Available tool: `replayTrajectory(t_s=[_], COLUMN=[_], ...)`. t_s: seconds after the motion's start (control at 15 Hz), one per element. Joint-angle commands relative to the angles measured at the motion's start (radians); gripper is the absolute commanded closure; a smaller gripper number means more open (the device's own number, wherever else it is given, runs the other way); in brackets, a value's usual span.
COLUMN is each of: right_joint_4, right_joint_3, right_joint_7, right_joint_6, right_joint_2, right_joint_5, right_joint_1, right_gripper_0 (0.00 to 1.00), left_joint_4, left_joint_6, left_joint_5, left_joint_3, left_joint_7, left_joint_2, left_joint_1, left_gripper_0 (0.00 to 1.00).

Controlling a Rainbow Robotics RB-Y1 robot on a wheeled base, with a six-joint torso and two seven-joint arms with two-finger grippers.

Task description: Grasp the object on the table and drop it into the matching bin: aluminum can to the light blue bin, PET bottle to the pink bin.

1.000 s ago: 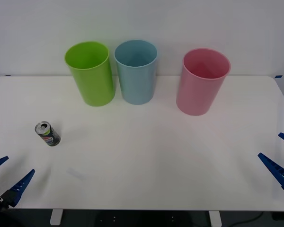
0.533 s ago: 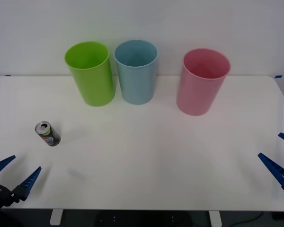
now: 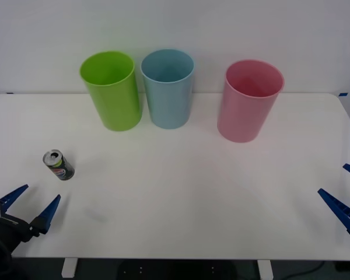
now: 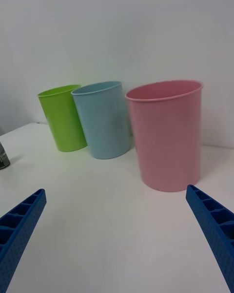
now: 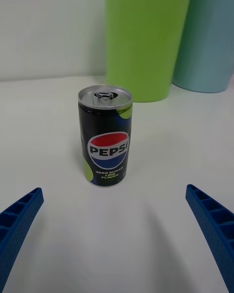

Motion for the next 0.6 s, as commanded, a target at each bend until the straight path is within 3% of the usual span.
replayTrajectory(t_s=[0.07, 0.6], right_joint_4=[0.000, 0.000], right_joint_3=[0.000, 0.000], right_joint_7=[0.000, 0.000], right_joint_6=[0.000, 0.000], right_joint_2=[0.000, 0.000], right_joint_5=[0.000, 0.000], right_joint_1=[0.000, 0.000], right_gripper_0=[0.00, 0.00], left_joint_4=[0.003, 0.115], left_joint_6=[0.052, 0.078], left_joint_5=[0.014, 0.037], left_joint_3=[-0.021, -0.035], left_joint_7=[0.000, -0.032], left_joint_2=[-0.008, -0.008], left_joint_1=[-0.020, -0.125], left_gripper_0=[0.00, 0.00])
